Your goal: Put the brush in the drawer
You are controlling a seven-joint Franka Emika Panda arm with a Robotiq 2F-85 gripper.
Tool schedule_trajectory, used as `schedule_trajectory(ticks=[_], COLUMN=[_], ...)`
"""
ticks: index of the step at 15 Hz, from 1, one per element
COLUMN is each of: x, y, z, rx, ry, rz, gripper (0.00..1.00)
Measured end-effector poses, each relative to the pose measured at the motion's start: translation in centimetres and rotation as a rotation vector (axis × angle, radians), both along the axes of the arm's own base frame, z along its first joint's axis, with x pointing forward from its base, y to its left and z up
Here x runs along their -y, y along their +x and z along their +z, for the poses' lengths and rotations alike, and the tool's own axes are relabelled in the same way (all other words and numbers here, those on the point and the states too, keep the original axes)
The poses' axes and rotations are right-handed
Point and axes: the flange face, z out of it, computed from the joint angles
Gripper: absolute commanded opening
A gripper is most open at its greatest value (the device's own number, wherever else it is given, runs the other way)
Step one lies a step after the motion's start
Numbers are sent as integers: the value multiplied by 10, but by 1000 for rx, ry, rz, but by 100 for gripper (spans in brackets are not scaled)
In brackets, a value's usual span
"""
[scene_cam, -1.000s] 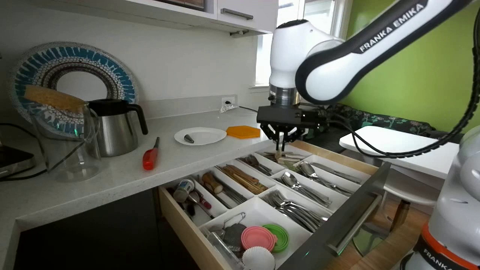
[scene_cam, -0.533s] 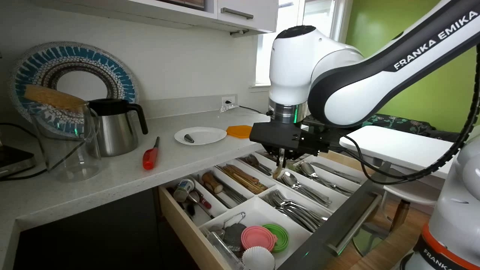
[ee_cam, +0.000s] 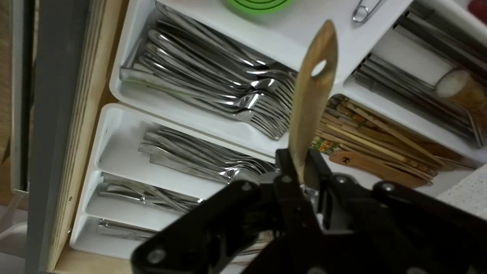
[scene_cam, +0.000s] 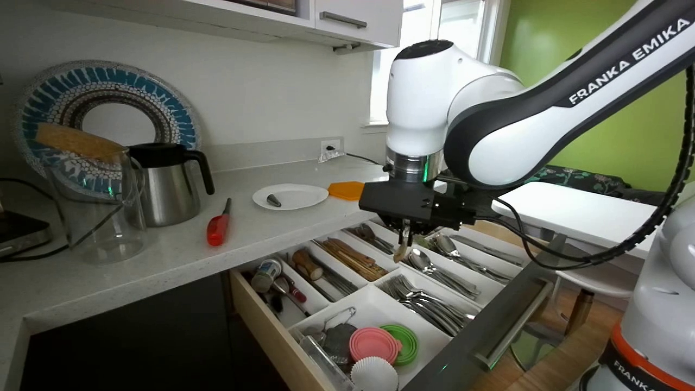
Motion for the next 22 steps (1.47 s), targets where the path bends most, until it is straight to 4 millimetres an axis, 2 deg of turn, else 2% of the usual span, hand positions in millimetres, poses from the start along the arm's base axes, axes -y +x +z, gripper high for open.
schedule_trajectory(ticks=[5,13,17,22], x=[-27,-53,-63,-73], y=[-20,-46,-54,-58], z=[-31,-76,-94,-114], rx=[-50,-92,-67,-20], ry=[-35,-66,-75,-96], rz=[35,17,25,116], gripper=[3,3,3,3])
